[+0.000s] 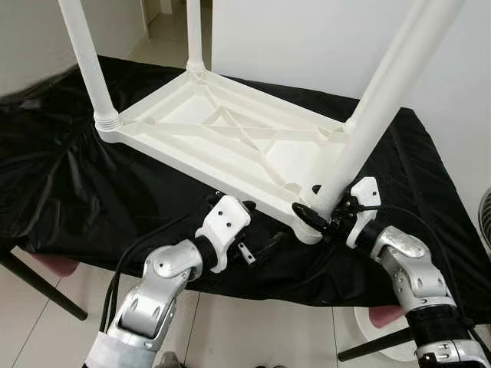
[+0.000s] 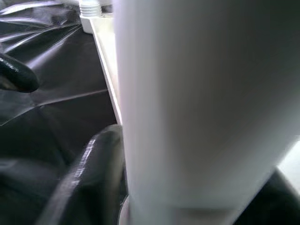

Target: Building children table

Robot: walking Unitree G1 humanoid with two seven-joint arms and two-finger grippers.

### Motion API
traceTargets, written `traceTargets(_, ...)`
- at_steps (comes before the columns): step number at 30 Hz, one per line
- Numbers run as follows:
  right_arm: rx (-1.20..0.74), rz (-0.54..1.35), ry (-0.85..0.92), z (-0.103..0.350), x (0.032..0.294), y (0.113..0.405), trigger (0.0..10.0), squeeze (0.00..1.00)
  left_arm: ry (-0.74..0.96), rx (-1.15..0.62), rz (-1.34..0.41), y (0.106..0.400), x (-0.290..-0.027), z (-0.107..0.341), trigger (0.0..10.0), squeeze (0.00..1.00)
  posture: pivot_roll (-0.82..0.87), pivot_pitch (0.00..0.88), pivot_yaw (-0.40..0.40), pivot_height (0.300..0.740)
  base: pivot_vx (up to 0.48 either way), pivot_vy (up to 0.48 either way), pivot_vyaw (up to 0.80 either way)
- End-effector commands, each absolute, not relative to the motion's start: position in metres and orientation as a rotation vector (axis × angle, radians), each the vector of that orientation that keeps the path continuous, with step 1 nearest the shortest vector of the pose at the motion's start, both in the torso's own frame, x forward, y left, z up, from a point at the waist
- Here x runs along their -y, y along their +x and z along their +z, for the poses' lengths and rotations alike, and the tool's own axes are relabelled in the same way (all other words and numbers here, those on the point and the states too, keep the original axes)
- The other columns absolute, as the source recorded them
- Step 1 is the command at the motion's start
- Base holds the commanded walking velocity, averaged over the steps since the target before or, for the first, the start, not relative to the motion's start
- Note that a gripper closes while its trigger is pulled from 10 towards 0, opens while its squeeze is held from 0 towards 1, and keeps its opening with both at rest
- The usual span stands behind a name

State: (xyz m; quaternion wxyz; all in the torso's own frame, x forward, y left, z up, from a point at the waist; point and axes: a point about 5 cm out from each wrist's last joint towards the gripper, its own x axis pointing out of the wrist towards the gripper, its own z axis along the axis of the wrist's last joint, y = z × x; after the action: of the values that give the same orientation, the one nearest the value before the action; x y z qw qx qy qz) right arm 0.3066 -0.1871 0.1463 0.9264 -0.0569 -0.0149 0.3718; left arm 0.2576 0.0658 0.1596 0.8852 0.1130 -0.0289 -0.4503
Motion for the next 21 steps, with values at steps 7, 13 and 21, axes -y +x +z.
traceTargets(7, 0.011, 0.771, -0.063, 0.141, 0.19, 0.308, 0.0, 0.0, 0.238, 0.056, -0.885, 0.254, -0.068, 0.16, 10.0, 0.0, 0.15, 0.073, -0.08, 0.74, 0.0, 0.0, 0.0)
traceTargets(13, 0.022, 0.677, -0.052, 0.139, 0.189, 0.308, 10.0, 0.0, 0.235, 0.056, -0.885, 0.254, -0.067, 0.161, 10.0, 0.0, 0.15, 0.073, -0.08, 0.74, 0.0, 0.0, 0.0)
traceTargets(21, 0.04, 0.476, -0.03, 0.138, 0.179, 0.309, 10.0, 0.0, 0.226, 0.038, -0.87, 0.255, -0.066, 0.155, 10.0, 0.0, 0.13, 0.075, -0.081, 0.74, 0.0, 0.0, 0.0)
